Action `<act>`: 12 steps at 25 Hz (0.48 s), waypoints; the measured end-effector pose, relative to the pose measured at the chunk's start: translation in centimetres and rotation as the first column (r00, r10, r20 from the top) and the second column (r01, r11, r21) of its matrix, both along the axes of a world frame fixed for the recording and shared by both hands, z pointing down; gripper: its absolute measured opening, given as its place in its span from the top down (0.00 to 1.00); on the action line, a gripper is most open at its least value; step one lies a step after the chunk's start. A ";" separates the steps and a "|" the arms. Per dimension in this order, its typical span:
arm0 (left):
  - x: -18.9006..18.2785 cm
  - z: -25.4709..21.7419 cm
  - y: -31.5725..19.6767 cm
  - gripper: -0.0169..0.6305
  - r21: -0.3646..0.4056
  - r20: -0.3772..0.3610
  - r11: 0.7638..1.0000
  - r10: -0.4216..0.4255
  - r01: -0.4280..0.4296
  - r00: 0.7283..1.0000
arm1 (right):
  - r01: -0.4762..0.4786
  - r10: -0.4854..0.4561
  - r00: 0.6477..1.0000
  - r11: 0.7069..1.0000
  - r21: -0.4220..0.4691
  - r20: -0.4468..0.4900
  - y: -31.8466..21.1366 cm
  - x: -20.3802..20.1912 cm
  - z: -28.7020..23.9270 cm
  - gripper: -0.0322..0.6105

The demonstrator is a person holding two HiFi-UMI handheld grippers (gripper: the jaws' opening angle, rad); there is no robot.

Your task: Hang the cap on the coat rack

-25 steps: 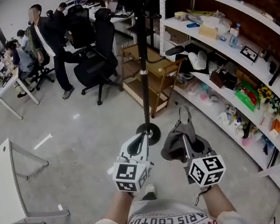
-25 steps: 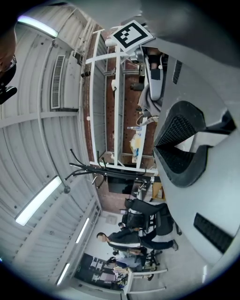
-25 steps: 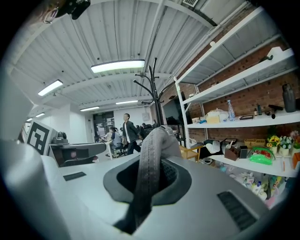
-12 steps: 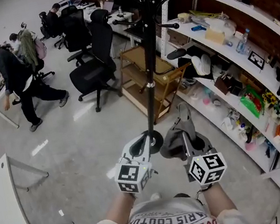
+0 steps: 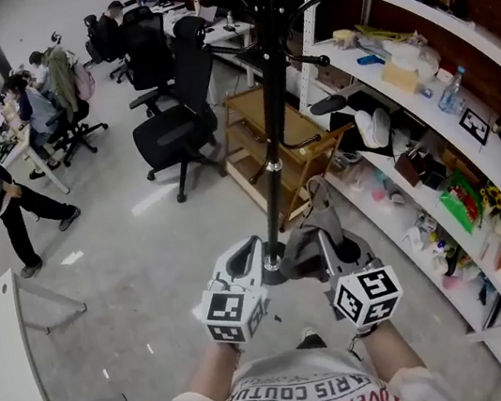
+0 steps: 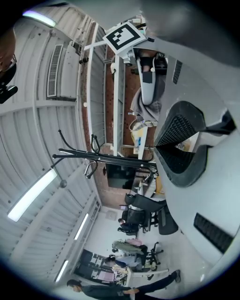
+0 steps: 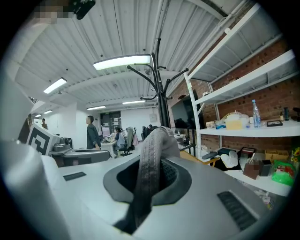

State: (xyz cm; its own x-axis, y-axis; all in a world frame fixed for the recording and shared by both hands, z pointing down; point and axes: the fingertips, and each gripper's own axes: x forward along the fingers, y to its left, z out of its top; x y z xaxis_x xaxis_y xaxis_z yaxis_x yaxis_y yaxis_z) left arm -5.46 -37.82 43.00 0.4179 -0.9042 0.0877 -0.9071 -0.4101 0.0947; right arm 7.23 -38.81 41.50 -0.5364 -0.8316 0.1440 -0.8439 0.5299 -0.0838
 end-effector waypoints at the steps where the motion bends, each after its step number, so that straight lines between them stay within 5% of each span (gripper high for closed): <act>1: 0.4 -0.2 -0.5 0.96 0.003 0.001 1.000 -0.005 0.005 1.000 | 0.011 -0.011 1.000 1.000 0.012 -0.002 -0.6 0.3 -0.5 0.91; 12: 3.2 -3.1 -5.4 0.96 0.062 0.037 0.993 -0.108 0.105 0.994 | 0.141 -0.135 0.990 0.967 0.213 -0.045 -7.2 3.0 -9.0 0.91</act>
State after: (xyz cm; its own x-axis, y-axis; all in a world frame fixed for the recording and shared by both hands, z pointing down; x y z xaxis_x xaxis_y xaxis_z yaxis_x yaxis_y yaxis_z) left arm -2.24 -43.22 39.91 0.3164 -0.9475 0.0470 -0.9484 -0.3149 0.0359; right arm 10.22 -46.05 32.50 -0.6464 -0.7629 -0.0124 -0.7617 0.6443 0.0690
